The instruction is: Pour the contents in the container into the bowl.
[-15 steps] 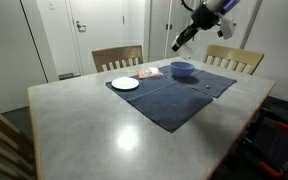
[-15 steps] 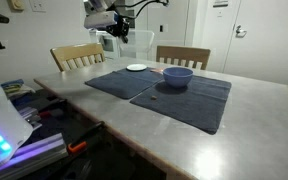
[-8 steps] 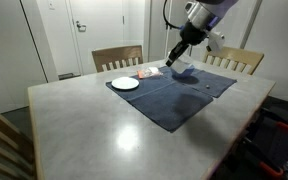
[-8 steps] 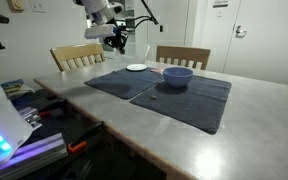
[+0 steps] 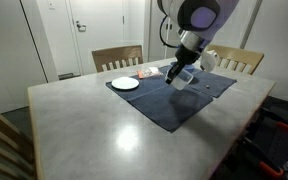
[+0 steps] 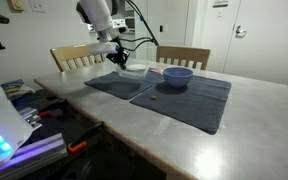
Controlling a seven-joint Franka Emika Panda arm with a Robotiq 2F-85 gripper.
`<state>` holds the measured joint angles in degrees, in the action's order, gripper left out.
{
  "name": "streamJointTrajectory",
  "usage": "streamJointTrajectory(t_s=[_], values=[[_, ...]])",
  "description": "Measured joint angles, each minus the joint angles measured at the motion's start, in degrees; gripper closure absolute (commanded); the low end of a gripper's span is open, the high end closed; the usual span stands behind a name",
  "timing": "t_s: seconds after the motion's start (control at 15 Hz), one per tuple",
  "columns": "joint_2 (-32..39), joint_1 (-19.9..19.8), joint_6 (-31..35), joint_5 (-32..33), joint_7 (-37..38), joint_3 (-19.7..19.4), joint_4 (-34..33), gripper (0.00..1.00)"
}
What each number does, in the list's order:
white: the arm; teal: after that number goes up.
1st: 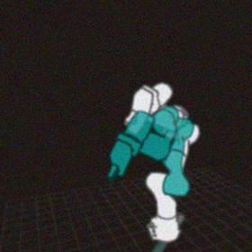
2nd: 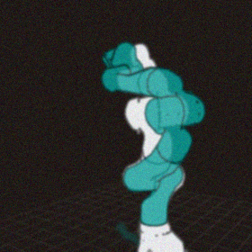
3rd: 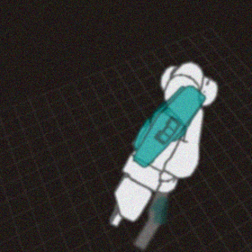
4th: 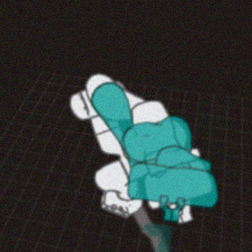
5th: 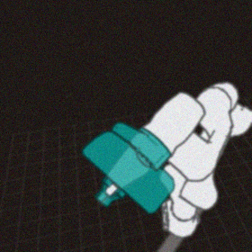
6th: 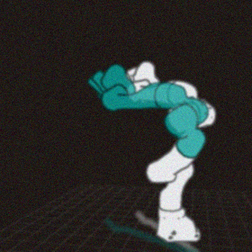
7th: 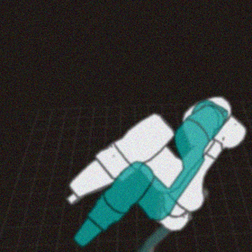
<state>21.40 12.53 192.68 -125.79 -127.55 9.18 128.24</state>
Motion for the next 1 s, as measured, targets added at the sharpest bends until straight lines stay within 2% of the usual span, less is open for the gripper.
streamJointTrajectory(t_s=[0.2,0.27,0.33,0.6,0.8,0.93,1.0], values=[[3.1,-0.1,0.0,0.0,0.0,0.0,-1.7,0.98],[4.0,-0.2,0.0,0.0,0.0,0.0,-2.3,0.84],[5.0,-0.2,0.0,0.0,0.0,0.0,-2.9,0.65],[7.7,-0.2,0.0,0.0,0.0,0.0,-5.2,0.38],[6.9,-0.2,0.1,0.0,0.0,-0.1,-5.7,0.17],[4.8,0.0,0.1,7.2,7.5,-0.1,-4.7,0.03],[3.2,0.1,0.1,11.2,12.1,-0.1,-4.0,0.01]])
